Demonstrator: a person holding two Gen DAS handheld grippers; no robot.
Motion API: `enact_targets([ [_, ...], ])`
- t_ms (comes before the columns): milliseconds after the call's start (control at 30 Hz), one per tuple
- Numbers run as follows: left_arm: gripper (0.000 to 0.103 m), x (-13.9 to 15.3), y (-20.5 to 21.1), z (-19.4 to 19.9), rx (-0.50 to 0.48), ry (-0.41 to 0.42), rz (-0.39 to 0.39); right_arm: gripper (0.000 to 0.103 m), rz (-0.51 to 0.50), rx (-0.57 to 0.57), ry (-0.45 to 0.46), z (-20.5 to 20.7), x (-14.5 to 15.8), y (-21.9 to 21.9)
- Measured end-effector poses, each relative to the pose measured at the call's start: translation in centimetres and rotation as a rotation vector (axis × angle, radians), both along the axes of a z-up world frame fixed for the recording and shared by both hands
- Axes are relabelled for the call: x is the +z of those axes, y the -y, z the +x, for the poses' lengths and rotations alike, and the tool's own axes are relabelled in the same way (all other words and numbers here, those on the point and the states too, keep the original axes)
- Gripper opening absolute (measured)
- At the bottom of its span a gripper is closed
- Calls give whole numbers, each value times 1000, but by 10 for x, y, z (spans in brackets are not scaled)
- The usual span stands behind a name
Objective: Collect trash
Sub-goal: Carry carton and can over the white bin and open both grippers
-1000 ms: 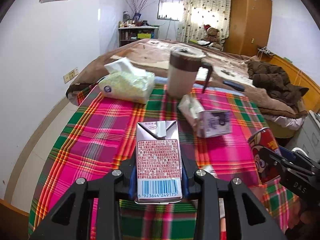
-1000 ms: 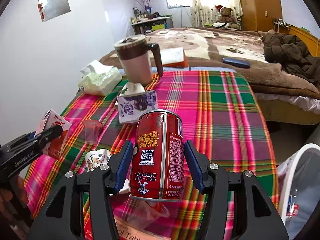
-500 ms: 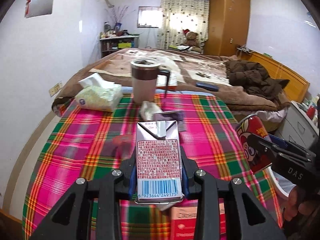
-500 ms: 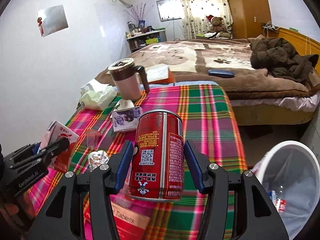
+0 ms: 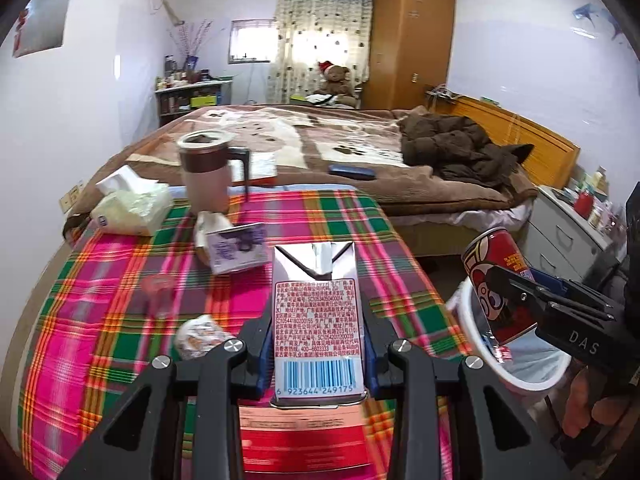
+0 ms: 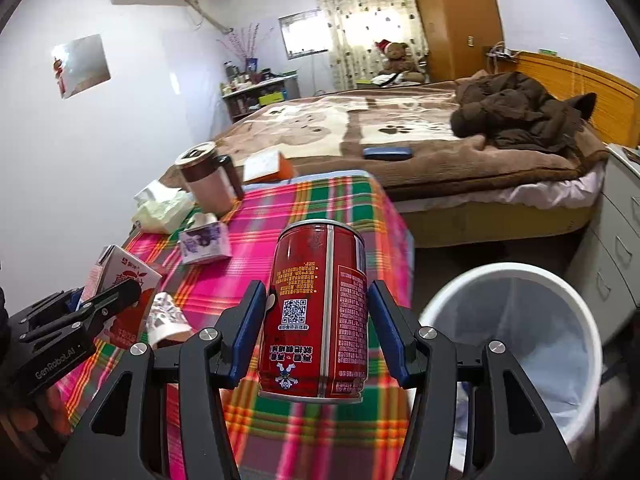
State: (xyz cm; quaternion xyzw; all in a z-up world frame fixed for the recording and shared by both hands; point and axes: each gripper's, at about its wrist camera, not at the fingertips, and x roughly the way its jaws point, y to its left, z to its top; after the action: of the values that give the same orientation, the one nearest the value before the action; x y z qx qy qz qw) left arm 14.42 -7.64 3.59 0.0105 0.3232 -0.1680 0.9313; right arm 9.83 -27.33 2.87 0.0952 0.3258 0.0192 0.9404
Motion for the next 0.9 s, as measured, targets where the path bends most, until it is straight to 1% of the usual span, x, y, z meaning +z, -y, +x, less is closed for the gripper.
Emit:
enact_targets([
  [433,36,-5,86,-16,-174,-24,-22,54,-10,-143,-14,-30,-2,67],
  [700,36,-16,145,-25,-286,-59,-25,54,0,-228,-61,-41,-17,104],
  [900,36,-28,178,-28,-335,-94,-9,54,8,-278,-101,-50,-30,126],
])
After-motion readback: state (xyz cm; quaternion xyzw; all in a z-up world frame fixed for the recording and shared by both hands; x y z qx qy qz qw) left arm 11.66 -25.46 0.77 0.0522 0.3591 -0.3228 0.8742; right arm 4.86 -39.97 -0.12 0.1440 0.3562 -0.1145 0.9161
